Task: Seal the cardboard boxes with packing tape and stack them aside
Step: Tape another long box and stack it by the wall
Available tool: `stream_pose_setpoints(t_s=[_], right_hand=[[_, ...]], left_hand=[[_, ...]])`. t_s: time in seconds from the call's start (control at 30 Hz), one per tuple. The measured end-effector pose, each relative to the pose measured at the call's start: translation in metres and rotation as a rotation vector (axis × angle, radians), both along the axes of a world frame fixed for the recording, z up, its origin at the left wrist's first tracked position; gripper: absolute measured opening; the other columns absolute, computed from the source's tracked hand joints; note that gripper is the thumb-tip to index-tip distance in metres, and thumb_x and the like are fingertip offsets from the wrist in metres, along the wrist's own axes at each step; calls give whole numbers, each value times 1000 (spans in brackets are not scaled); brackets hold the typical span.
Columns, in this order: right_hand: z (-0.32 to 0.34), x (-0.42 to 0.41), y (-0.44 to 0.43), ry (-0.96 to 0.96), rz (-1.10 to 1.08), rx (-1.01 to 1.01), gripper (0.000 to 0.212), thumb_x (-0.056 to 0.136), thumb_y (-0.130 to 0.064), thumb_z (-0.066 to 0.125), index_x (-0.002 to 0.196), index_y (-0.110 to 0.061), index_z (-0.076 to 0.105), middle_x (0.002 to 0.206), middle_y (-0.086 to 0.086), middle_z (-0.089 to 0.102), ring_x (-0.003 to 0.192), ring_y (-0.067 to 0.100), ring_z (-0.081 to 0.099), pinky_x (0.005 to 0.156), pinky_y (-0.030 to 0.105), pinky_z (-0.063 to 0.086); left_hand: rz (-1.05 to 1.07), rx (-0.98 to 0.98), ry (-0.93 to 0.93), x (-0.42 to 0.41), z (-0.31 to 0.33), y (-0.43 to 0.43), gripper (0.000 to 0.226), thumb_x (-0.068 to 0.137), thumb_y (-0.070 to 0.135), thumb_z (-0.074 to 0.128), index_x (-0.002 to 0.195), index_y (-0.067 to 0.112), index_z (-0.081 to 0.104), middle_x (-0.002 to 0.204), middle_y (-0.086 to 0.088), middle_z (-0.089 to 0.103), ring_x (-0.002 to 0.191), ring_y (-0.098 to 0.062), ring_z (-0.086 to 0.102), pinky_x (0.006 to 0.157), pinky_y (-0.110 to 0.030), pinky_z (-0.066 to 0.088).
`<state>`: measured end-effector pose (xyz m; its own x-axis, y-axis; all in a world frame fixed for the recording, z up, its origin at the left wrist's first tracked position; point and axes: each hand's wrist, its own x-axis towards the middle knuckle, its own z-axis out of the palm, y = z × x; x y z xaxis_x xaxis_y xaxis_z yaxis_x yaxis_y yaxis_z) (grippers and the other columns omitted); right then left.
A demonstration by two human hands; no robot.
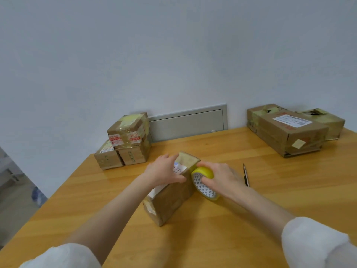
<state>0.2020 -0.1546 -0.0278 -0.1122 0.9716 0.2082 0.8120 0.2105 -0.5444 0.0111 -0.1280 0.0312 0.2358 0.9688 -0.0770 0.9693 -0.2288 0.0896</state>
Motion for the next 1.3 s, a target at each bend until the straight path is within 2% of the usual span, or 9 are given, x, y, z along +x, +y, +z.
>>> stream_pose_setpoints(t_s=[0.17,0.27,0.4,0.53,0.63,0.73,0.9,1.03,1.3], right_hand=[[16,1,1,-76,25,-12,49,82,-43,57,130,-46,49,117,-7,65,92,15,61,69,28,51],[48,7,5,8,41,18,62,74,-46,70,133,-44,48,129,-6,60,115,20,56,87,33,50],[82,16,12,453,134,23,67,69,-27,80,130,-34,53,112,-5,59,106,15,54,86,28,46],[80,-12,21,452,106,59,52,71,-26,79,120,-29,62,116,-8,58,106,10,51,84,25,42],[79,-32,30,438,28,108,51,71,-32,77,119,-31,62,117,-6,60,110,15,52,88,31,44],[74,-38,35,434,43,84,57,72,-30,76,125,-32,56,123,-4,59,114,18,53,91,33,45],[66,-36,33,340,113,133,67,75,-17,71,137,-28,49,132,-1,57,115,18,53,86,21,39],[75,-46,35,243,97,80,69,74,-19,69,139,-29,49,134,2,58,117,20,53,91,29,45],[85,-22,21,372,82,-111,40,74,-24,73,113,-29,67,119,-1,61,105,15,53,80,27,44]], left_hand=[[97,32,172,0,-3,-11,91,75,65,64,147,26,26,134,-7,47,117,-25,51,87,-37,48],[99,-92,-124,-9,9,-9,76,79,55,67,143,25,40,135,-4,51,119,-22,52,94,-35,46],[119,-501,-489,-28,30,-15,44,92,48,56,132,30,54,120,0,63,107,-18,63,95,-43,51],[39,-97,-155,-25,24,-27,50,95,48,50,138,23,47,129,-1,59,115,-19,57,97,-33,46],[34,162,128,-13,7,-44,82,77,69,56,138,18,38,133,-2,48,121,-23,47,90,-40,47],[122,131,219,-3,-11,-50,113,68,74,61,149,10,15,147,-7,31,132,-28,34,101,-43,39],[169,126,203,-3,-16,-34,101,75,62,62,149,11,17,138,-11,39,123,-33,42,94,-44,43],[149,24,185,-10,-12,-24,97,75,62,62,149,15,20,135,-11,41,122,-33,44,91,-43,44],[172,-18,181,-13,-10,-14,91,77,62,60,146,13,27,132,-13,43,119,-34,48,88,-42,47]])
